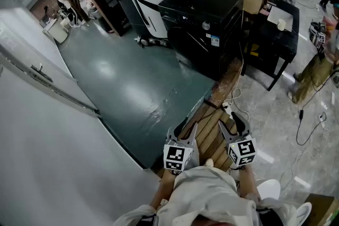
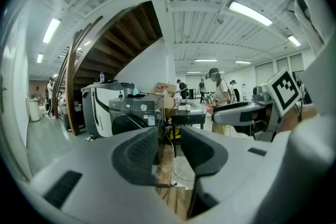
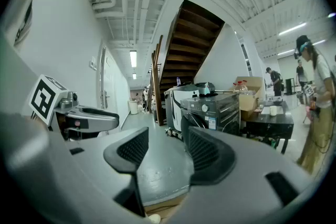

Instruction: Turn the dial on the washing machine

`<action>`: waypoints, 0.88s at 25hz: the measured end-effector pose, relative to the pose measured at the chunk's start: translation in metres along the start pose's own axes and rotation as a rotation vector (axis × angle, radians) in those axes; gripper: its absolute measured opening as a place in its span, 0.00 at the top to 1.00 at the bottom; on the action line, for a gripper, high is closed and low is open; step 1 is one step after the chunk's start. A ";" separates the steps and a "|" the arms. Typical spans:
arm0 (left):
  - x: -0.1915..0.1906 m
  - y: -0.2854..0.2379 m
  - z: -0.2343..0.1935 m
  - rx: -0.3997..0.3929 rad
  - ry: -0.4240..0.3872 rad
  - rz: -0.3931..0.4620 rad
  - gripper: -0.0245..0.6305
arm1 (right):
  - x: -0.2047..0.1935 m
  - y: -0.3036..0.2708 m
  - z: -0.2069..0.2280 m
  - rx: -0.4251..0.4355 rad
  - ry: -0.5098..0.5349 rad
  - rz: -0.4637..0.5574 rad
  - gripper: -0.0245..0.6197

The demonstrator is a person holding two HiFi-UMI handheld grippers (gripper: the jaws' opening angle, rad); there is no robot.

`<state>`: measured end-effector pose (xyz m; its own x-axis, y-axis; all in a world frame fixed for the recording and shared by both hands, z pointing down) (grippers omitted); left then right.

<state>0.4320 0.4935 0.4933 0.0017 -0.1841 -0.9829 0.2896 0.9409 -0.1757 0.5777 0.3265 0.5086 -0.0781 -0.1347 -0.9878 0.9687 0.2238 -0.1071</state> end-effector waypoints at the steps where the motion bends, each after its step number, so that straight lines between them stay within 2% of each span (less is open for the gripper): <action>1: -0.002 -0.002 -0.003 0.004 -0.005 0.000 0.74 | 0.000 -0.004 0.001 0.000 -0.003 0.004 0.60; 4: -0.005 -0.010 -0.012 0.009 -0.008 0.002 0.74 | 0.000 -0.015 0.002 0.009 -0.026 0.022 0.59; 6: -0.005 -0.016 -0.018 0.006 -0.003 0.000 0.74 | -0.002 -0.026 0.002 0.023 -0.035 0.022 0.53; 12: -0.005 -0.044 -0.042 0.001 0.004 -0.003 0.74 | 0.000 -0.063 0.009 0.040 -0.009 -0.013 0.52; 22: 0.036 -0.084 -0.109 -0.045 0.001 -0.005 0.74 | 0.048 -0.132 0.010 0.000 -0.001 -0.046 0.54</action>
<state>0.3031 0.4389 0.4664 -0.0005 -0.1887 -0.9820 0.2467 0.9517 -0.1830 0.4486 0.2811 0.4766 -0.1225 -0.1454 -0.9818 0.9640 0.2178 -0.1525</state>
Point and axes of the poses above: the fingertips, and each gripper's own axes: y backward along the fingers, z to its right, x out of its top, the point moved 9 cm from there along y, backward along the fingers, and after that the axes turned 6 degrees about z, right-handed, at the moved point
